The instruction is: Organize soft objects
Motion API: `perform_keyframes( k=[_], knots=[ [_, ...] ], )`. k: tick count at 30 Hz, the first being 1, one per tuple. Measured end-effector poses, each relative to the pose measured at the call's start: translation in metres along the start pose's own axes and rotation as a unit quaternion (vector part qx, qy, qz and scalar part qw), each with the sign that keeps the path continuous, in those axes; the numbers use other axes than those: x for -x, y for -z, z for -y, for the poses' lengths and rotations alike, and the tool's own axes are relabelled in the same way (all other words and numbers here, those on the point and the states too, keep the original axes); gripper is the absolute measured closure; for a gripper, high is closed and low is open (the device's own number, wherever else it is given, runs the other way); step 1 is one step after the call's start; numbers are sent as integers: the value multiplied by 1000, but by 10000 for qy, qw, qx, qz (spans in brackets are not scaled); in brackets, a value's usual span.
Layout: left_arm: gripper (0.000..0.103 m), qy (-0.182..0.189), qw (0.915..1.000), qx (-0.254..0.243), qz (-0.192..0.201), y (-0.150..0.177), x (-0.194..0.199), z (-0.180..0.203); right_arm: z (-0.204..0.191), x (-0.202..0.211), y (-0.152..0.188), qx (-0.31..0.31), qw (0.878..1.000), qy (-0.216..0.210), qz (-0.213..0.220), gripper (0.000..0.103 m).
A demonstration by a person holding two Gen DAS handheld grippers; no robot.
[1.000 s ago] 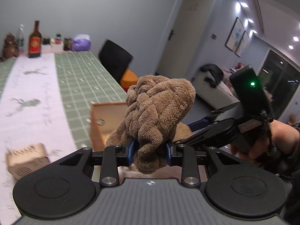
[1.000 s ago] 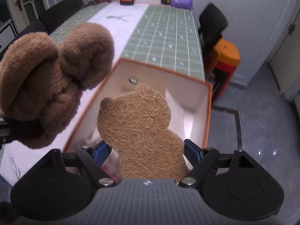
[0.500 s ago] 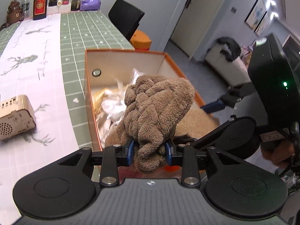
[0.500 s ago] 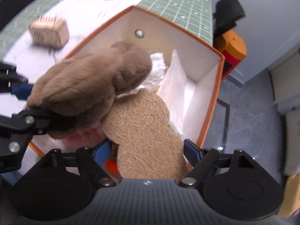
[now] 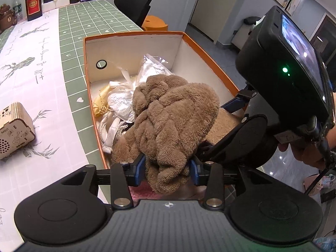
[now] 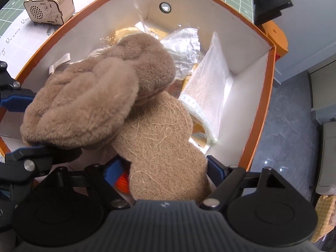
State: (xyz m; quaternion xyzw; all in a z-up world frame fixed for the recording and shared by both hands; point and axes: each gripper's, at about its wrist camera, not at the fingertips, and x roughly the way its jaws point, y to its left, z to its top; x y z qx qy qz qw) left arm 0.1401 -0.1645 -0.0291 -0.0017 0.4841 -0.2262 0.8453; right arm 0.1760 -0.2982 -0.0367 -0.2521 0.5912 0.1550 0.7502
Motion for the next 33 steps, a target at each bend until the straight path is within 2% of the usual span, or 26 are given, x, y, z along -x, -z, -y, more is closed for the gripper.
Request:
perform_keyframes(
  k=[4,7,13,16,22,28,33],
  knots=[
    [42,72,9999,66,46,0,3,-2,6,3,2,55,10000,-32,-49,20],
    [30,170,9998,42,83,2,9,-3,4,10,4,196,9997,60,-107,15],
    [21,330,9988,53,348,6,29,-9,2,30,4,437,9989,134,-129,10],
    [20,530,9972,143,499,7,44,-14,0,44,4,582,9979,289,-79,10],
    [19,497,9946,150,903,13,72,-20,-9,74,5,663,9962,525,184,10],
    [19,43,9889,89,1485,23,100,-31,-22,116,10,417,9907,805,1018,10],
    [19,-309,9778,61,2072,35,123,-48,-33,154,20,-185,9729,831,2149,10]
  ],
)
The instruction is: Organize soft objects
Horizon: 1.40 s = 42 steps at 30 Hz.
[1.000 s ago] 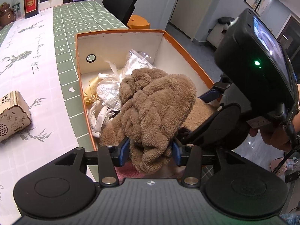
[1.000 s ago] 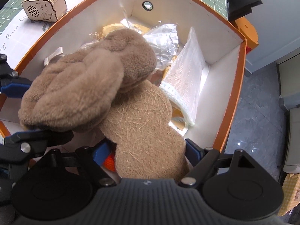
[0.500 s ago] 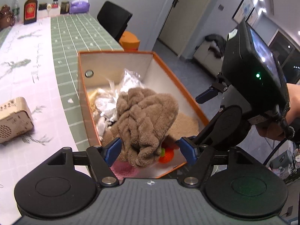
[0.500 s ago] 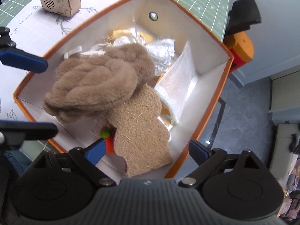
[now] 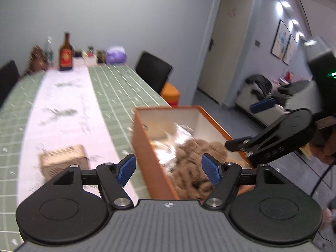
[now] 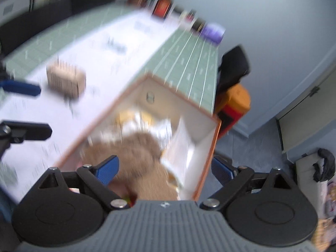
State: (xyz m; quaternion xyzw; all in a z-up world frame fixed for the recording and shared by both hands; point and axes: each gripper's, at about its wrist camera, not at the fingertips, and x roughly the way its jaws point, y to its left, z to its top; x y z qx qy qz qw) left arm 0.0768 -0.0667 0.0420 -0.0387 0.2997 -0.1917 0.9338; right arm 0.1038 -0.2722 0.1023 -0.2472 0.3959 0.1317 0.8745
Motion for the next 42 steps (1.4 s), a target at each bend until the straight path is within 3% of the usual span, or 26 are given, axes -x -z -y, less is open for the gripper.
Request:
perform_keyframes(
  k=[3,7,9,12,19,23,25,28,31,42],
  knots=[
    [19,-144,9993,66,330,2,14,-14,-9,15,3,-439,9971,47,615,10],
    [19,-84,9966,306,754,9,29,-32,-19,28,17,-1155,9845,-115,1316,10],
    [22,-136,9960,222,855,13,32,-34,-27,29,29,-1516,9755,-192,1581,10],
    [23,-511,9928,-66,1080,22,42,-31,-46,30,43,-1848,9659,-143,1807,10],
    [22,-1289,9772,-224,1674,51,62,-30,-103,36,70,-2353,9393,73,2496,10],
    [15,-1948,9587,-435,2028,71,64,-25,-129,32,90,-2578,9249,334,2776,10],
    [15,-2194,9515,-484,2103,82,64,-23,-138,28,95,-2564,9239,504,2796,10],
    [14,-2259,9541,-410,1924,90,63,-25,-146,24,98,-2409,9277,645,2776,9],
    [10,-2307,9570,-272,1740,94,63,-26,-150,22,104,-2500,9228,732,2840,7],
    [8,-2385,9676,-100,817,111,48,-27,-153,8,121,-2566,9308,626,2527,6]
  ],
)
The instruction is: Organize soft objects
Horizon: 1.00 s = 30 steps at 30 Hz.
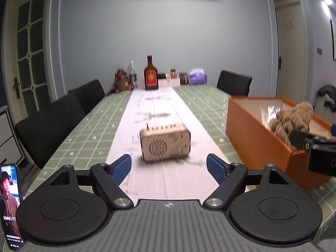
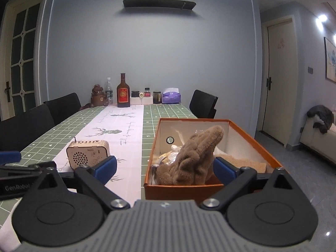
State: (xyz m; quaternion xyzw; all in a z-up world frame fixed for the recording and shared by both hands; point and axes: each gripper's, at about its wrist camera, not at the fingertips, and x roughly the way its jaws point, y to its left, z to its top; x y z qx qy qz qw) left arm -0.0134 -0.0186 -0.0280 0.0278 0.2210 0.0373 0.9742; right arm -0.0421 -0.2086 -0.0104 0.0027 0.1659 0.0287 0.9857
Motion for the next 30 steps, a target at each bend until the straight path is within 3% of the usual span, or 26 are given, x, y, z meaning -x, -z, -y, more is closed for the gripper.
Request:
perform_keyframes(
  k=[5,16,30],
  knots=[
    [8,-6,9996,-27,-293,12,-10,3,-4,-9,11,74,9997,-61,-221,7],
    [8,19,9982,-54,-592,12,-24,6,-2,-16,11,75,9997,-8,-212,6],
    [8,0,9984,-48,-559,8,-22,7,2,-14,13,59,9997,10,-239,6]
  ],
)
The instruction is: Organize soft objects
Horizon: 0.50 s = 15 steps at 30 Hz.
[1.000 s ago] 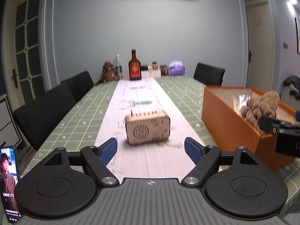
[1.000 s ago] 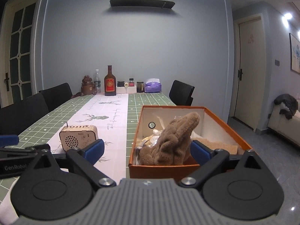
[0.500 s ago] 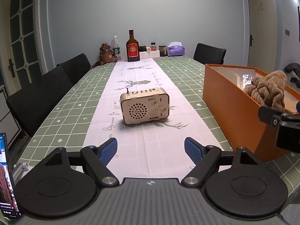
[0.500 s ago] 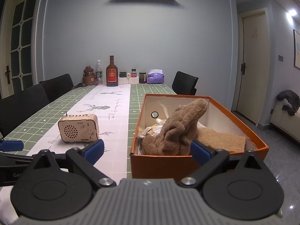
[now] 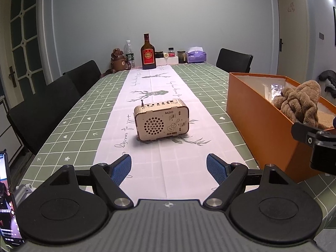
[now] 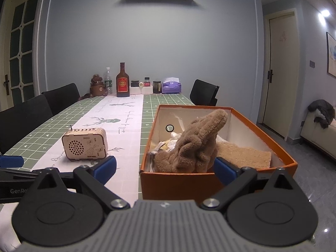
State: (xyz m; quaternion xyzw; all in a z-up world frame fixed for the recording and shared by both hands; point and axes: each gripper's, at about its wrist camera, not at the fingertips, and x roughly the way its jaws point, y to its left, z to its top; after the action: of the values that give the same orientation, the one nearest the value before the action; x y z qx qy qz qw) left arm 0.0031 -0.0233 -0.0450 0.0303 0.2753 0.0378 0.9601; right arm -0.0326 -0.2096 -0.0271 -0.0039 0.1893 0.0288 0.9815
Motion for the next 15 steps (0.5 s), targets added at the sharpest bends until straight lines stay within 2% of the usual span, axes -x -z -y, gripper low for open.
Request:
perform_keyframes(
  k=[15],
  knots=[
    [8,18,10000,61,13,0,1,-3,-6,-1,4,123,9998,-93,-92,6]
  ],
)
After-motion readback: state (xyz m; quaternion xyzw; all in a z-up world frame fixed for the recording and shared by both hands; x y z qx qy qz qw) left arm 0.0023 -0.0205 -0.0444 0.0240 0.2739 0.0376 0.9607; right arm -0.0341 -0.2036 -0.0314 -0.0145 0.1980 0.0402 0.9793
